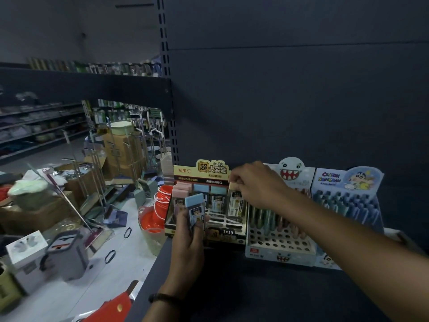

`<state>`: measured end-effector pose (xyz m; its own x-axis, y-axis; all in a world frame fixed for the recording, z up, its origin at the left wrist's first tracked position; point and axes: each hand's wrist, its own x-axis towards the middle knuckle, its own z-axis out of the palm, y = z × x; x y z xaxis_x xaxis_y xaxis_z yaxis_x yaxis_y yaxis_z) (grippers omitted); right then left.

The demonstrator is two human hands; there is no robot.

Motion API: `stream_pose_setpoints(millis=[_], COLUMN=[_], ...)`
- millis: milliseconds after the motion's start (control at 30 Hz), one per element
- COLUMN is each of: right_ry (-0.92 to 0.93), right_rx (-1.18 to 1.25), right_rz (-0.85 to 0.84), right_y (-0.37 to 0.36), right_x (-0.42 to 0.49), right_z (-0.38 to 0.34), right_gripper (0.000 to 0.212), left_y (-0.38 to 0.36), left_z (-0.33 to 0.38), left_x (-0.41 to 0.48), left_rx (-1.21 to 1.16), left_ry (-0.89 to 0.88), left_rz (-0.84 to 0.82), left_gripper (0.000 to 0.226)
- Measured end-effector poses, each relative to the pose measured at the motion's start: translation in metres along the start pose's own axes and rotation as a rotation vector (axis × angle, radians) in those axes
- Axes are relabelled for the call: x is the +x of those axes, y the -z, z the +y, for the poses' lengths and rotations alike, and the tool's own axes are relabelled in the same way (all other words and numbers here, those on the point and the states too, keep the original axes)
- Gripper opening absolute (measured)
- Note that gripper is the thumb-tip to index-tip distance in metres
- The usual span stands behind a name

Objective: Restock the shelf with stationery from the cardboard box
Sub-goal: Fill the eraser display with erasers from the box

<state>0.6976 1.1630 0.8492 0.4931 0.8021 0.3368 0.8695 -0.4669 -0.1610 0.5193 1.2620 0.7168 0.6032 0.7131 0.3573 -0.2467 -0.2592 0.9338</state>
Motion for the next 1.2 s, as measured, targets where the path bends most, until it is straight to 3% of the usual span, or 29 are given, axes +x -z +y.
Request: stream_pose_setpoints(millis=[233, 433, 967, 1100, 1200], right_ry=[0.013, -0.024, 0.086, 0.065, 0.063], right_rx=[-0.023, -0.076, -0.230, -0.128, 0.185], right_rz=[-0.032, -0.026, 0.038, 0.037, 0.065], right_y=[0.001, -0.002, -0.025, -0.014, 0.001], right_x=[0.005, 0.005, 0.006, 0.003, -0.004], right_z=[-0.007, -0.008, -0.006, -0.003, -0.007], right_gripper=[0.012, 0.023, 0.015, 0.007, 0.015], left_y=[0.002, 0.003, 0.005, 0.007, 0.007], left_z=[-0.003, -0.007, -0.007, -0.005, -0.005], left_x=[0.000, 0.001, 0.002, 0.001, 0.002], left_rx=[0.009, 0.007, -0.001, -0.017, -0.016], left_ry=[-0.011, -0.031, -0.024, -0.026, -0.028], left_rz=[-0.012, 0.017, -0.023, -0.024, -0.022], left_gripper=[0.031, 0.031, 0.036, 0.032, 0.030])
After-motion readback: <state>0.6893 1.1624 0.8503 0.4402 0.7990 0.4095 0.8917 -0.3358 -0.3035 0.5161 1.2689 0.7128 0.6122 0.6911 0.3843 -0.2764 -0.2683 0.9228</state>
